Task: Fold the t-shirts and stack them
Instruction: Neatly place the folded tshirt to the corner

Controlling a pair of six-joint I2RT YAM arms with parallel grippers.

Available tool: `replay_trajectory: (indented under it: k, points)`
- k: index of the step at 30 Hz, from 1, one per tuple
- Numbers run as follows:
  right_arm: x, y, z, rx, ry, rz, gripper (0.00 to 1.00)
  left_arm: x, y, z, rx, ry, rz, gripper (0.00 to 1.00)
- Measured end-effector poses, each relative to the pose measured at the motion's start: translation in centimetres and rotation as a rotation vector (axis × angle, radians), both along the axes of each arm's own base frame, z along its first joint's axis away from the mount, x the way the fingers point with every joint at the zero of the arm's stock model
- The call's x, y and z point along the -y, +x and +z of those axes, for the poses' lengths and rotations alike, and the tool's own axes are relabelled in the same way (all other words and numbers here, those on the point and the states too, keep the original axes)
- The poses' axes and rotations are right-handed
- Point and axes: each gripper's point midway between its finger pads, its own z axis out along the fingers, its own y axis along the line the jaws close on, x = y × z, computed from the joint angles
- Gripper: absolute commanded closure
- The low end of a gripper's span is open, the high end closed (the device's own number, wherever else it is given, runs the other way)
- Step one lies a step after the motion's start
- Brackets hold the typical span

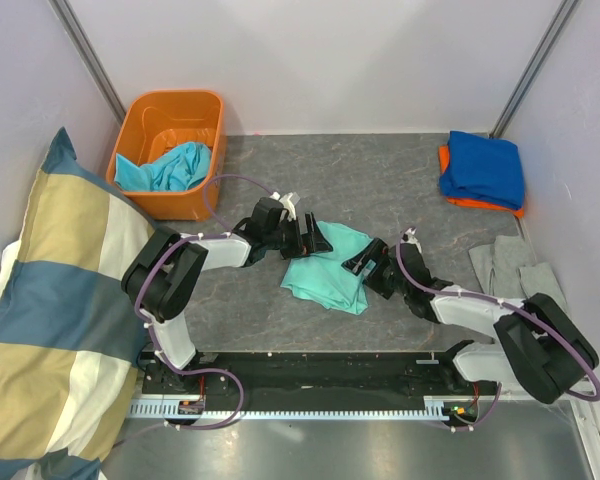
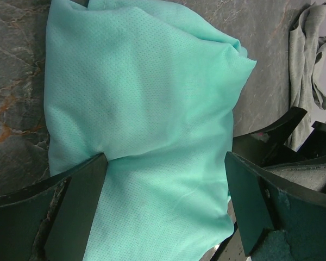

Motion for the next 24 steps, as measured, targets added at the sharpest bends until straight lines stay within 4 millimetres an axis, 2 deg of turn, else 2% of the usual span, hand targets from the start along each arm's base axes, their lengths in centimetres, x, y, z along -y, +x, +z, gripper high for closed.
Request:
replay_trajectory:
  k: [10,13,17,18,22,23,24]
  points:
    - [-2.5,1.3,-0.1,-0.010,0.133,0.010,0.04,-0.2,-0.3,-0.1,-0.015,0.012,0.001,0.00]
    - [-3.2,1.8,-0.1,-0.008,0.154,0.022,0.08,-0.4,-0.5,-0.1,-0.020,0.020,0.000,0.00]
    - [-4.0,2.4,-0.3,-0.012,0.169,0.037,0.27,-0.5,-0.6,0.0,-0.024,0.024,-0.001,0.00]
    - [-4.1,2.5,-0.3,-0.010,0.174,0.039,0.38,-0.5,-0.6,0.0,-0.025,0.024,0.000,0.00]
    - [-4.2,2.5,-1.5,-0.035,0.159,0.044,0.65,-0.6,-0.7,0.0,-0.026,0.028,0.001,0.00]
    - [-4.2,2.4,-1.9,-0.048,0.155,0.044,0.79,-0.6,-0.7,-0.1,-0.027,0.029,0.002,0.00]
    - [-4.3,2.4,-2.0,-0.048,0.154,0.046,0.86,-0.6,-0.7,0.0,-0.027,0.029,0.002,0.00]
